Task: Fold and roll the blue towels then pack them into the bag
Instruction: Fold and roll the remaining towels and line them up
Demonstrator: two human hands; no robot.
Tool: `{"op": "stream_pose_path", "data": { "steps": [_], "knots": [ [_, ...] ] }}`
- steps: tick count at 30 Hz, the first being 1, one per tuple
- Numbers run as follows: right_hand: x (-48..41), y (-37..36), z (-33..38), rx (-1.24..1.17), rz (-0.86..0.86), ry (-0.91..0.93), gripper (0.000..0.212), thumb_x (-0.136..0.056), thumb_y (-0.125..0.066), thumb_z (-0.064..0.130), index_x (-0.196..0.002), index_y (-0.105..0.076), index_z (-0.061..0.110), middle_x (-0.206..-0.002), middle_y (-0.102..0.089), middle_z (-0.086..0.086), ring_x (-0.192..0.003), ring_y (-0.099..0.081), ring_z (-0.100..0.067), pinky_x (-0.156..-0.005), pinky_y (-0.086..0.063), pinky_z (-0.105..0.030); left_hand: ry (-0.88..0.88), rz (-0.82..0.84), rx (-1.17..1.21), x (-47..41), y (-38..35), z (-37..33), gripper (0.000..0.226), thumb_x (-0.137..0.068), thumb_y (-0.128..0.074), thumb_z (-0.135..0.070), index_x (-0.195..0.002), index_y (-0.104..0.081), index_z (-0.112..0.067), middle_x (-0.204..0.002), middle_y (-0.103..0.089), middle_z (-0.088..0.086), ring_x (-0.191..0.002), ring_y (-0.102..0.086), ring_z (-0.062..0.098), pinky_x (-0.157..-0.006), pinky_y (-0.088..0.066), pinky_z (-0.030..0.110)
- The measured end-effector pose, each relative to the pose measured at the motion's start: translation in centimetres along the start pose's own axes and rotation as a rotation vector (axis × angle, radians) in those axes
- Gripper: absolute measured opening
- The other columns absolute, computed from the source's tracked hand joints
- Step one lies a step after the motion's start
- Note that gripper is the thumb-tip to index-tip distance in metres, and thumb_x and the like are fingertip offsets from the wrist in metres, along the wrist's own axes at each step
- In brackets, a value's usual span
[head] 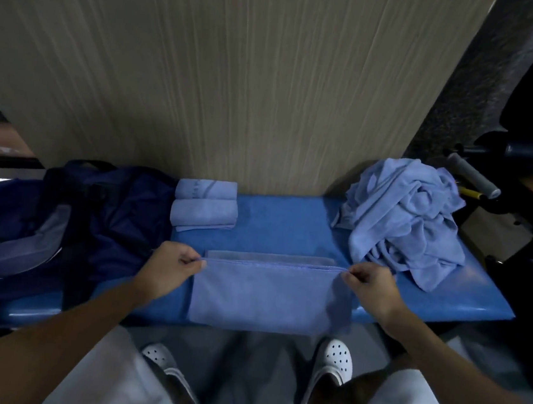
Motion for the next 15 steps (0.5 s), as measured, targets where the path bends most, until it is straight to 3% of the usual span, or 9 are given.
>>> {"op": "stream_pose_path", "data": {
  "steps": [4, 10, 15],
  "knots": [
    [-2.4, -1.9, -1.4, 0.084, -0.004, -0.030, 0.017, -0.088, -0.066, 0.008, -0.072, -0.062, 0.012, -0.065, -0.060, -0.004, -0.065, -0.053, -0.020, -0.065, -0.041, -0.030, 0.068, -0.016, 0.003, -2.7, -1.9, 2.3, 0.015, -0.086, -0.072, -0.013, -0.071, -0.070, -0.015, -0.069, -0.069, 0.001, -0.063, -0.060, 0.009, -0.064, -0.046, 0.020],
    [-4.2, -3.1, -2.2, 0.146, -0.051, -0.010, 0.014, -0.092, -0.062, 0.014, -0.079, -0.062, 0.011, -0.069, -0.060, -0.002, -0.068, -0.052, -0.018, -0.063, -0.035, -0.029, 0.062, -0.162, 0.036, -4.0, -2.3, 3.4, 0.011, -0.085, -0.071, -0.006, -0.076, -0.066, -0.007, -0.079, -0.066, 0.010, -0.072, -0.061, 0.020, -0.072, -0.048, 0.030],
    [-4.6, -3.5, -3.0, 0.192, -0.086, -0.025, 0.015, -0.093, -0.060, 0.022, -0.079, -0.060, 0.018, -0.072, -0.061, 0.002, -0.073, -0.056, -0.020, -0.065, -0.042, -0.034, -0.019, -0.213, 0.040, -4.3, -2.0, 2.9, 0.020, -0.085, -0.070, -0.002, -0.075, -0.062, -0.018, -0.074, -0.064, -0.002, -0.064, -0.058, 0.009, -0.069, -0.048, 0.028]
  ]
}}
Point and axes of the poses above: each hand's wrist, its own x-axis away from the middle knuckle, its own y-axis out of the back of the hand, z = x × y, the point moved 7 cm from there along -x, towards the middle knuckle
